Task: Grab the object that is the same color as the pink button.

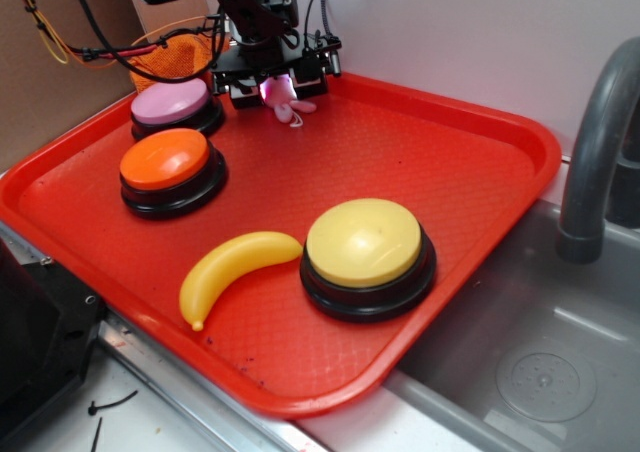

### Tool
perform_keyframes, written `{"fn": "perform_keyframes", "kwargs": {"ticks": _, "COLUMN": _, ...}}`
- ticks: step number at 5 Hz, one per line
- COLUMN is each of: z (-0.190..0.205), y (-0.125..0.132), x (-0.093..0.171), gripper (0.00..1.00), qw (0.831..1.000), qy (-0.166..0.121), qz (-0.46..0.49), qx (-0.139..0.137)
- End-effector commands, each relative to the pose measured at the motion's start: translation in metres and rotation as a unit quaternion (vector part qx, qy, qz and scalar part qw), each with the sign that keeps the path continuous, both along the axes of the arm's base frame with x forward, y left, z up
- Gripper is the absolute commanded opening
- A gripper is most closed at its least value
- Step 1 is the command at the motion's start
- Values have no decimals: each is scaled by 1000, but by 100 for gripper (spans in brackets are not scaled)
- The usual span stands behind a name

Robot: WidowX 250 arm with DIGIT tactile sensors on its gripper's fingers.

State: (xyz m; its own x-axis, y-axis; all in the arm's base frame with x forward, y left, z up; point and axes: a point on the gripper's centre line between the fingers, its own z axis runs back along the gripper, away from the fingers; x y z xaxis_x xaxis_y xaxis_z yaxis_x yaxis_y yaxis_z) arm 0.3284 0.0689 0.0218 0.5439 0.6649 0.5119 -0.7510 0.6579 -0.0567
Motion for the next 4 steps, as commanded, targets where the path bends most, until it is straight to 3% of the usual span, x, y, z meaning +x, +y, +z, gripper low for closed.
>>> {"fn": "perform_keyframes", "kwargs": {"ticks": 1, "z": 48, "y": -10, "x": -2, "gripper": 0, "qw": 985, "qy": 63, "qz": -160, "qx": -32}}
{"fn": "perform_keyframes", "kwargs": {"ticks": 2, "z": 74, "y": -34, "x": -18, "gripper": 0, "qw": 948, "qy": 146, "qz": -271, "qx": -82}}
{"fn": "perform_keyframes", "kwargs": {"ticks": 3, "z": 98, "y": -63, "x": -41, "gripper": 0, "qw": 896, "qy": 203, "qz": -381, "qx": -100}}
{"fn": "perform_keyframes", "kwargs": {"ticks": 4, "z": 125, "y": -84, "x": -71, "gripper": 0, "qw": 852, "qy": 235, "qz": -456, "qx": -108}}
